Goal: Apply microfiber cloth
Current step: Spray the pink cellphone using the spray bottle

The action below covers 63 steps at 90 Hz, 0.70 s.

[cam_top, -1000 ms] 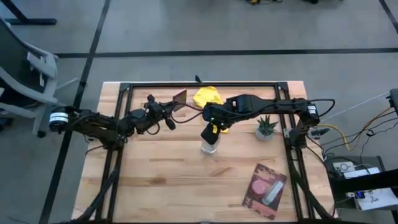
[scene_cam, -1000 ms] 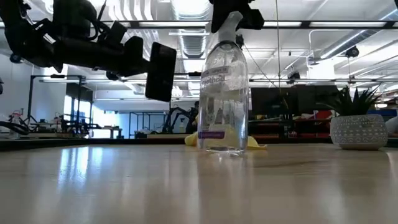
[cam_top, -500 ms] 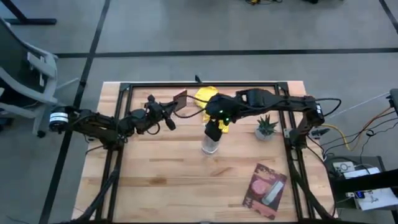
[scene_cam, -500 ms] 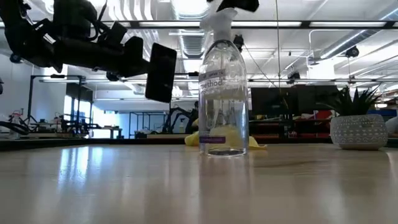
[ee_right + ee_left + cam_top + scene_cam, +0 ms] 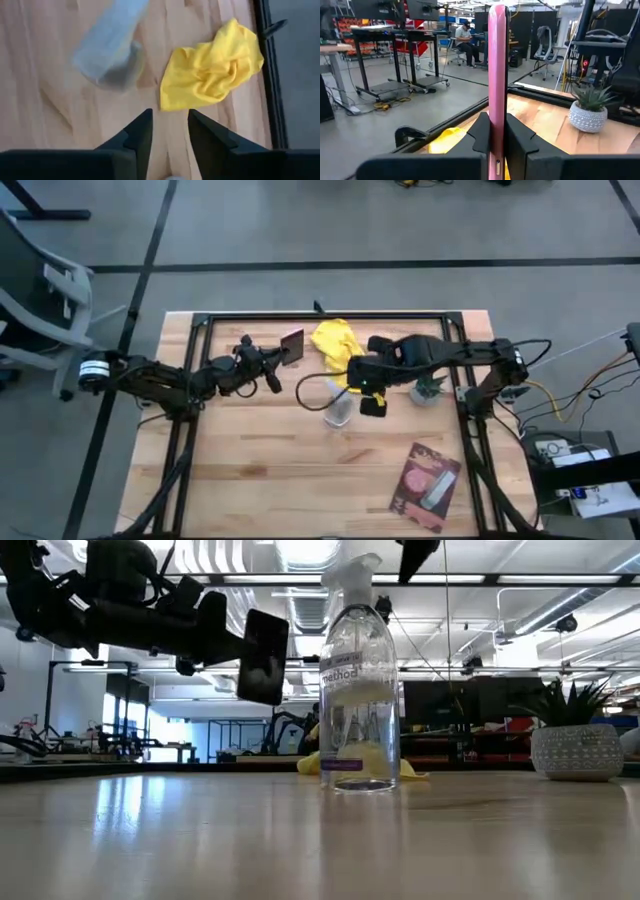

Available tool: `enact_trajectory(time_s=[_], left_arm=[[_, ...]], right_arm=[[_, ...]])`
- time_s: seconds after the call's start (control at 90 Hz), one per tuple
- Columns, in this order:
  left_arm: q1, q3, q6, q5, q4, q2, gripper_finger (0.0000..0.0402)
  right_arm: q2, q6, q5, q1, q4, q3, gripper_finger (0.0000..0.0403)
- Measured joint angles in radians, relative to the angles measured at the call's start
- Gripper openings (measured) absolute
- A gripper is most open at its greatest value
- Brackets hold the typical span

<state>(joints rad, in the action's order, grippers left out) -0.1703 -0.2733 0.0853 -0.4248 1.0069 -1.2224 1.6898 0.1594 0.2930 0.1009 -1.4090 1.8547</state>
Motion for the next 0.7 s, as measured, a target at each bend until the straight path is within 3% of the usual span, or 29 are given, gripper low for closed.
enact_trajectory(time_s=[0.222, 0.356, 0.7], left_arm=[[0.018, 0.010, 0.047, 0.037, 0.034, -0.001, 0.0009], [0.026, 0.045, 0.032, 0.073, 0.093, -0.001, 0.0009], [0.027, 0.157, 0.009, 0.123, 0.243, -0.001, 0.0009]], right_arm=[[-0.038, 0.029, 0.045, 0.022, 0.089, -0.204, 0.0034], [-0.067, 0.012, 0.070, 0.057, 0.265, -0.357, 0.0019], [-0.087, 0.066, 0.275, 0.163, 0.749, -0.729, 0.0001]])
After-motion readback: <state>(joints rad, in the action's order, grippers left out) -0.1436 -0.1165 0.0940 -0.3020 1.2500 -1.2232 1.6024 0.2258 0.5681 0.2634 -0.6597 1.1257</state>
